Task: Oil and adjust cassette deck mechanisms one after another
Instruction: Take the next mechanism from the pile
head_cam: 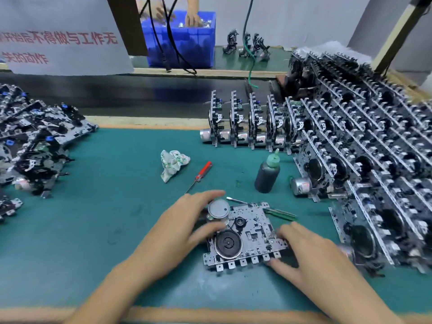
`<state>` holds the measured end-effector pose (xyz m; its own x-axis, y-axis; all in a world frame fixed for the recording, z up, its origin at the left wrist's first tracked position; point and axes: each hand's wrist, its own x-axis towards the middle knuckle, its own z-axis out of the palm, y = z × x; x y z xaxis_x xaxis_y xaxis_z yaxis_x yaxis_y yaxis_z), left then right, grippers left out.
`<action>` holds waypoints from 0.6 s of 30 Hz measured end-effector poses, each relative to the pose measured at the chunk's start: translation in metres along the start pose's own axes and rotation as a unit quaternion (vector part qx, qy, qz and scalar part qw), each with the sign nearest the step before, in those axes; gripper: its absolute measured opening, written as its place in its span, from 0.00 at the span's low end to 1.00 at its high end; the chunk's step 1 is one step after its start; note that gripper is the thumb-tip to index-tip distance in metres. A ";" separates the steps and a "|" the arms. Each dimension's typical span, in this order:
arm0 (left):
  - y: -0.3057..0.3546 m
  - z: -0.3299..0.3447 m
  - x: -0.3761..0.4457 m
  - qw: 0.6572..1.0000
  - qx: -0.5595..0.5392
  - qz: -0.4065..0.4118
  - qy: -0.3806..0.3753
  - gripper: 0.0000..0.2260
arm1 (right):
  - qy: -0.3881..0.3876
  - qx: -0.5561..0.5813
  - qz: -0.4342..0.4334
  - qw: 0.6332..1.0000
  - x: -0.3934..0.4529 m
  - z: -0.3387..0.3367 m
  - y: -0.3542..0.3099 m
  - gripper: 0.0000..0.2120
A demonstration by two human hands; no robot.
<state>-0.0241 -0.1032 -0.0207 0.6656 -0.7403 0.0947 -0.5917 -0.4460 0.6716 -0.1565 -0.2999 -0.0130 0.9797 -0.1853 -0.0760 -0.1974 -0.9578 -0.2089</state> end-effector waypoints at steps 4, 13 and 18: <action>-0.010 0.007 -0.017 0.997 -0.056 0.011 -0.054 0.51 | 0.056 0.001 -0.014 0.998 -0.002 0.008 -0.001 0.21; -0.016 0.018 -0.021 0.998 -0.059 0.007 -0.002 0.50 | 0.210 -0.002 -0.032 0.977 -0.007 0.037 -0.003 0.19; -0.018 0.018 -0.022 0.997 -0.083 -0.001 -0.002 0.51 | 0.200 0.000 -0.028 0.979 -0.006 0.035 -0.003 0.27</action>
<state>-0.0361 -0.0876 -0.0485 0.6645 -0.7419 0.0896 -0.5063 -0.3588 0.7842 -0.1627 -0.2882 -0.0461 0.9239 -0.2046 0.3234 -0.1436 -0.9687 -0.2024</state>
